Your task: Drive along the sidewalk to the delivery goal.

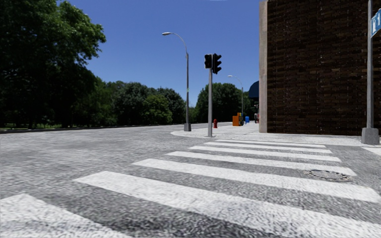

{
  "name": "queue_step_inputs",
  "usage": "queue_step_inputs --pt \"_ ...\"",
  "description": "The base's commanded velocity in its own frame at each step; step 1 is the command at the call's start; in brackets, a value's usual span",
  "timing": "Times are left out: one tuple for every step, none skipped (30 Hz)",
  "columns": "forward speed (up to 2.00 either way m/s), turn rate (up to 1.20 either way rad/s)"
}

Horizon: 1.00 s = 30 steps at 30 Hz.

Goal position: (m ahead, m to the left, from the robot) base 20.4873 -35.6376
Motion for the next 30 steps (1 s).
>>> queue_step_inputs --pt "1.7 -0.64" --pt "1.7 -0.64" --pt "1.7 -0.64" --pt "1.7 -0.64" --pt "1.7 -0.64" --pt "1.7 -0.64" --pt "1.7 -0.64" --pt "1.7 -0.64" --pt "1.7 -0.64" --pt "1.7 -0.61" --pt "1.7 -0.61" --pt "1.71 -0.42" --pt "1.73 -0.2" --pt "1.73 -0.2" --pt "1.76 -0.11" --pt "1.77 -0.09" --pt "1.77 -0.08" --pt "1.77 -0.08" --pt "1.78 -0.08" --pt "1.78 -0.1" --pt "1.78 -0.1" --pt "1.78 -0.28" --pt "1.78 -0.42" --pt "1.78 -0.47" --pt "1.78 -0.47" --pt "1.78 -0.49" --pt "1.78 -0.5" --pt "1.78 -0.5" --pt "1.78 -0.5" --pt "1.78 -0.5"
